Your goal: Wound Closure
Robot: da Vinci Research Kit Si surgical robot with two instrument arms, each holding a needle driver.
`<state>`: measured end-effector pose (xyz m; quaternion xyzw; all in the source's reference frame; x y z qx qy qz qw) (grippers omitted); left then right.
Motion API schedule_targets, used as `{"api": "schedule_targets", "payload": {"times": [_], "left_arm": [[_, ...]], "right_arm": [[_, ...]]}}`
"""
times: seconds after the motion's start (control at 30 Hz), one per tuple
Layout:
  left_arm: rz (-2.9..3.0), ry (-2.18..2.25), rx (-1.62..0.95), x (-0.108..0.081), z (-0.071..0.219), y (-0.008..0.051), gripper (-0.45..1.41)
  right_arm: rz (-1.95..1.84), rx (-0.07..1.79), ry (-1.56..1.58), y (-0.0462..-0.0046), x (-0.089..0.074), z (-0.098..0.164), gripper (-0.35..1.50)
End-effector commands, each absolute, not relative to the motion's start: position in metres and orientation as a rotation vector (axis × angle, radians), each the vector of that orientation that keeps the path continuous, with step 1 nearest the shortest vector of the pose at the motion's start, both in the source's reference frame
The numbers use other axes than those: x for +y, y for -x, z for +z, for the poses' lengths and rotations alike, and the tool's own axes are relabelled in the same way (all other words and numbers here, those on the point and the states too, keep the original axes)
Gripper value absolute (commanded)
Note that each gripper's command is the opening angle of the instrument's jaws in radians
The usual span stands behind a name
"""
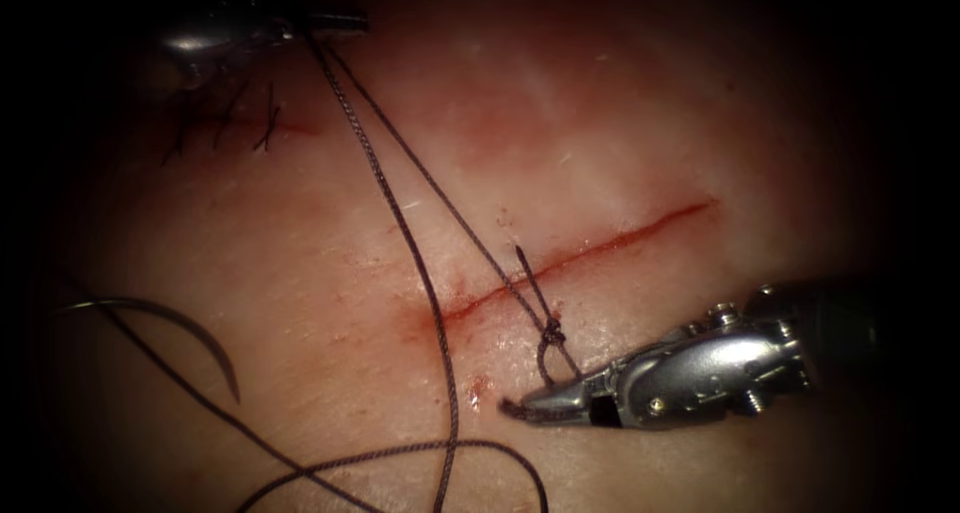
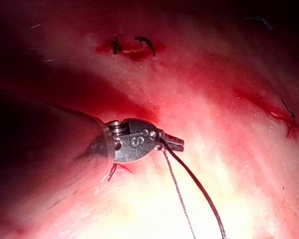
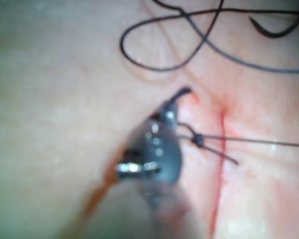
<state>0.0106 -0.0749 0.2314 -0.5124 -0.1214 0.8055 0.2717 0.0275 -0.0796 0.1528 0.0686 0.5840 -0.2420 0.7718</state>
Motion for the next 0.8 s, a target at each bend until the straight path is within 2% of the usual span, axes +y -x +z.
{"api": "schedule_targets", "payload": {"times": [0.03,0.23,0.27,0.3,0.33,0.4,0.43,0.47,0.6,0.73,0.8], "left_arm": [[2.17,1.378,-0.333,-0.075,0.232,-0.0101,-0.45],[2.176,1.373,-0.338,-0.076,0.232,-0.0103,-0.45],[2.174,1.371,-0.339,-0.076,0.232,-0.0101,-0.45],[2.174,1.371,-0.339,-0.076,0.232,-0.0101,-0.45],[2.172,1.373,-0.344,-0.077,0.231,-0.01,-0.45],[2.178,1.383,-0.355,-0.077,0.23,-0.0097,-0.45],[2.179,1.383,-0.358,-0.077,0.229,-0.0096,-0.45],[2.179,1.383,-0.358,-0.077,0.229,-0.0096,-0.45],[2.198,1.395,-0.36,-0.077,0.226,-0.0093,-0.45],[2.201,1.41,-0.358,-0.077,0.224,-0.0087,-0.45],[2.205,1.426,-0.36,-0.077,0.223,-0.0079,-0.45]], "right_arm": [[-0.527,1.269,-0.153,-0.0279,-0.081,0.153,-0.35],[-0.403,1.252,-0.221,-0.0288,-0.081,0.153,-0.35],[-0.335,1.247,-0.263,-0.0286,-0.08,0.152,0.24],[-0.335,1.247,-0.263,-0.0286,-0.08,0.152,0.24],[-0.311,1.246,-0.281,-0.0284,-0.08,0.151,0.47],[-0.227,1.238,-0.296,-0.0269,-0.078,0.15,1.13],[-0.211,1.242,-0.293,-0.0263,-0.078,0.149,1.21],[-0.211,1.242,-0.293,-0.0263,-0.078,0.149,1.21],[-0.136,1.239,-0.329,-0.023,-0.078,0.147,1.41],[-0.116,1.252,-0.372,-0.0202,-0.078,0.145,1.33],[-0.047,1.25,-0.437,-0.0187,-0.078,0.144,1.38]]}}
